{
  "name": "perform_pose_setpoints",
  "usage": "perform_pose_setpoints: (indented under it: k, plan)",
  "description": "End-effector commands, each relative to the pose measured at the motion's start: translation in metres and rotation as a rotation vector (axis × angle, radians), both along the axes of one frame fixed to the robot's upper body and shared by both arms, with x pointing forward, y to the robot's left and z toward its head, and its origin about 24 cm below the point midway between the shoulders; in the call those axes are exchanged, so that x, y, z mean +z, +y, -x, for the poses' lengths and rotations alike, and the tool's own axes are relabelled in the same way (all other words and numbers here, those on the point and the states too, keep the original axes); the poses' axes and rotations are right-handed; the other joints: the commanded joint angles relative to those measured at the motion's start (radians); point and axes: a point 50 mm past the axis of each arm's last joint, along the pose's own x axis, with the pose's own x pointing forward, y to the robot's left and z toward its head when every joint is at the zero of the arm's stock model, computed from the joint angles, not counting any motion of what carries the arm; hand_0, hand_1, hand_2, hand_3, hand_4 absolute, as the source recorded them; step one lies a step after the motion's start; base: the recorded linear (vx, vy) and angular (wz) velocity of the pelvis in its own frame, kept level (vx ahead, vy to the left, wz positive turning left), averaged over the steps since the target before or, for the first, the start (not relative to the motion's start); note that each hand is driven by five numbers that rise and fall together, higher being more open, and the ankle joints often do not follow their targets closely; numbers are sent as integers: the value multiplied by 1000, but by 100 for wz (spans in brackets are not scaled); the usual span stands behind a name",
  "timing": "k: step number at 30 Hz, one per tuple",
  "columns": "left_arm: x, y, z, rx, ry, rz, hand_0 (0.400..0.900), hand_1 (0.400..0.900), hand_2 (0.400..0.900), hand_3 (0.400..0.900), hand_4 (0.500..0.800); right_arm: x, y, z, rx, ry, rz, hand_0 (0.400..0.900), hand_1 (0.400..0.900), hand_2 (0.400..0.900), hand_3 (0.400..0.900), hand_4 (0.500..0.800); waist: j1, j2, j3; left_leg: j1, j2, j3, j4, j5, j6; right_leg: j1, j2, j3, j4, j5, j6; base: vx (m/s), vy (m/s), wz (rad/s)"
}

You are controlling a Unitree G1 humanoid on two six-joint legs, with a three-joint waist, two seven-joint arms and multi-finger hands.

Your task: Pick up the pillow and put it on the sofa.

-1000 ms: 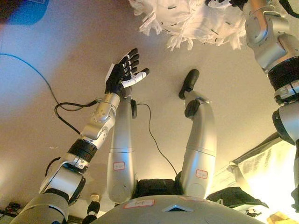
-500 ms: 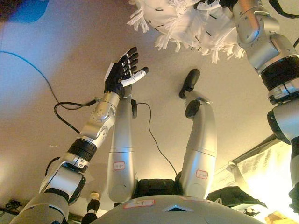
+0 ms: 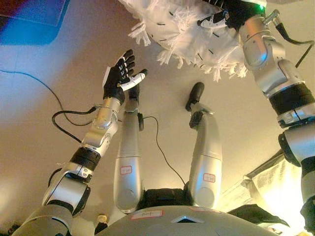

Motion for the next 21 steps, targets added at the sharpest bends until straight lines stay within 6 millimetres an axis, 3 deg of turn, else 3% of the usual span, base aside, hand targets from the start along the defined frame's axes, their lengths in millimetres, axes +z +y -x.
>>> perform_pose_setpoints:
  k: [1, 15, 21]
  plan:
    - [12, -3, 0, -5, -86, -51, 900, 900, 900, 900, 800, 99, -4, 39, 101, -436, -40, 400, 400, 400, 400, 500, 2, -9, -7, 129, 13, 9, -60, -46, 1, 129, 38, -11, -115, 39, 43, 20, -33, -1]
    - [-16, 1, 11, -24, 11, -104, 900, 900, 900, 900, 800, 76, -11, 66, 167, -466, -83, 400, 400, 400, 400, 500, -17, -35, -94, 482, 53, 29, -334, 39, -21, 469, 65, -31, -369, 118, 65, 50, -21, -3]
    - [-16, 0, 11, -26, 11, -105, 900, 900, 900, 900, 800, 76, -11, 66, 165, -466, -85, 400, 400, 400, 400, 500, -17, -37, -92, 485, 51, 28, -343, 50, -20, 473, 63, -33, -378, 127, 65, 0, 0, 0]
